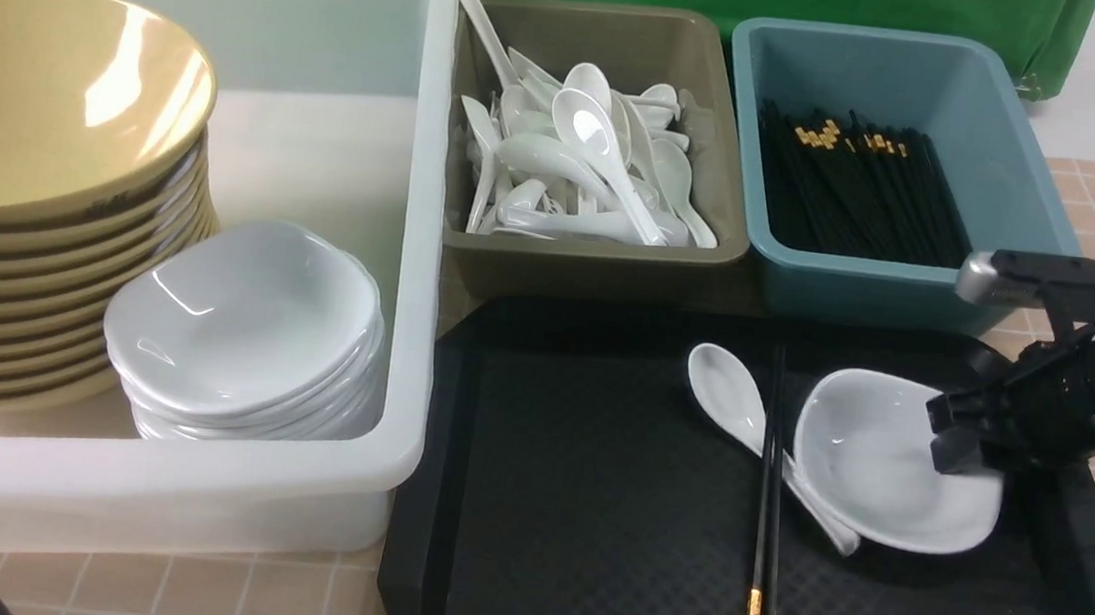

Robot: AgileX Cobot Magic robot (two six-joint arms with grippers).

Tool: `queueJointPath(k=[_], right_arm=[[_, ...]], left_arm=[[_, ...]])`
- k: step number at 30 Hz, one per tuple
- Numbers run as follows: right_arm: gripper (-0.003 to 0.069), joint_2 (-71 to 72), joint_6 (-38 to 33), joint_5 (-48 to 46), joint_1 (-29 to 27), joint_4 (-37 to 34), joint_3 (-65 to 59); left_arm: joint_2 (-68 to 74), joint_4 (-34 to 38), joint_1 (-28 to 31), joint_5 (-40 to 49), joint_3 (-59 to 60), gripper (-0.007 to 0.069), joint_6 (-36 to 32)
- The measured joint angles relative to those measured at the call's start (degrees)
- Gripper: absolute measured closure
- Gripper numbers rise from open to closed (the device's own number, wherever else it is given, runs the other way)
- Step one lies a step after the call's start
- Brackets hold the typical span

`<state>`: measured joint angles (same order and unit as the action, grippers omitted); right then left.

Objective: On brown table put chopsticks spoon bowls plates into blue grey white boxes.
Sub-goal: 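Reach for and grasp the small white dish on the black tray, then place the white bowl into the white bin on top of the stacked bowls with the right gripper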

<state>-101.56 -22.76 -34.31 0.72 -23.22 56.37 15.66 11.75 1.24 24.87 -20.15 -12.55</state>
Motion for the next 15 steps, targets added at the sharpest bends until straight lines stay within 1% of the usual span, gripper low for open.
queueJointPath(k=[3, 6, 9, 11, 12, 13, 15], right_arm=[[0.0463, 3.04, 0.0, -2.27, 0.0, 0.34, -0.06], [0.0571, 9.96, 0.05, -4.67, 0.0, 0.81, -0.39], [0.0585, 17.42, -0.24, -5.01, 1.51, -0.51, -0.59], [0.0585, 20.81, -1.4, -4.76, 3.36, -3.63, -0.59], [0.0585, 23.89, -3.66, -3.8, 7.59, -8.53, -0.59], [0.0585, 24.96, -4.68, -3.0, 9.33, -11.51, -0.59], [0.0585, 26.33, -9.55, 0.65, 15.89, -21.05, -0.59]], left_arm=[[0.0, 0.0, 0.0, -0.07, 0.0, 0.0623, 0.0], [0.0, 0.0, 0.0, -0.12, 0.0, 0.0623, 0.0], [0.0, 0.0, 0.0, -0.48, 0.0, 0.0623, 0.0], [0.0, 0.0, 0.0, -0.48, 0.0, 0.0623, 0.0], [0.0, 0.0, 0.0, -0.59, 0.0, 0.0623, 0.0], [0.0, 0.0, 0.0, -0.61, 0.0, 0.0623, 0.0], [0.0, 0.0, 0.0, -0.88, 0.0, 0.0623, 0.0]])
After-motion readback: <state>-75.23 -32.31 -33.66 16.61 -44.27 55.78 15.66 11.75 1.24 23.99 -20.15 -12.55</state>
